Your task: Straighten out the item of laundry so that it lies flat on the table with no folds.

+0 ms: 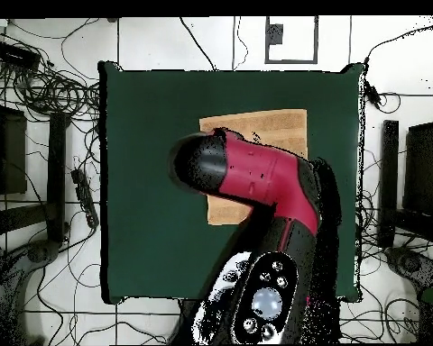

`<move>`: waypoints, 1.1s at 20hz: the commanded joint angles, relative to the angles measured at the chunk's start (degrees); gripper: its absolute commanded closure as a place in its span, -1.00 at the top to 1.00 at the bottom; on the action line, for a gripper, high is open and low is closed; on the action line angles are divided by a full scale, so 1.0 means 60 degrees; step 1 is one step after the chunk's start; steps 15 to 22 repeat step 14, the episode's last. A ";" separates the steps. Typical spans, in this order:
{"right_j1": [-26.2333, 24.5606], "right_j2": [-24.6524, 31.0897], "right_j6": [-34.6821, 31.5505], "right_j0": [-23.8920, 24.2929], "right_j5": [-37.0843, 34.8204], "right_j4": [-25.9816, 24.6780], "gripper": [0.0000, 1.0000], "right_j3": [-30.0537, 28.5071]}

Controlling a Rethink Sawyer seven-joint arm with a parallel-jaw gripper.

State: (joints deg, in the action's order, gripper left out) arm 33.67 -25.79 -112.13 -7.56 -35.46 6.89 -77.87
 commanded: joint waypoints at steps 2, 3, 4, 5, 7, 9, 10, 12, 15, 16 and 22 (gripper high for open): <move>-0.1046 -0.0826 -0.2907 -0.1276 0.0487 -0.0380 1.00 -0.0116; -0.1114 -0.0941 -0.2959 -0.1342 0.0454 -0.0320 1.00 -0.0089; -0.1181 -0.1056 -0.3011 -0.1409 0.0422 -0.0260 1.00 -0.0062; -0.1245 -0.1155 -0.3073 -0.1445 0.0351 -0.0183 1.00 -0.0042; -0.1352 -0.1310 -0.3084 -0.1489 0.0294 -0.0060 1.00 0.0012; -0.1427 -0.1309 -0.3032 -0.1449 0.0355 0.0040 1.00 0.0050; -0.1486 -0.1392 -0.3017 -0.1475 0.0421 0.0040 1.00 0.0102; -0.1559 -0.1457 -0.2978 -0.1466 0.0505 0.0097 1.00 0.0156; -0.1608 -0.1525 -0.2925 -0.1464 0.0547 0.0104 1.00 0.0203; -0.1608 -0.1525 -0.2925 -0.1464 0.0547 0.0104 1.00 0.0203; -0.1608 -0.1525 -0.2925 -0.1464 0.0547 0.0104 1.00 0.0203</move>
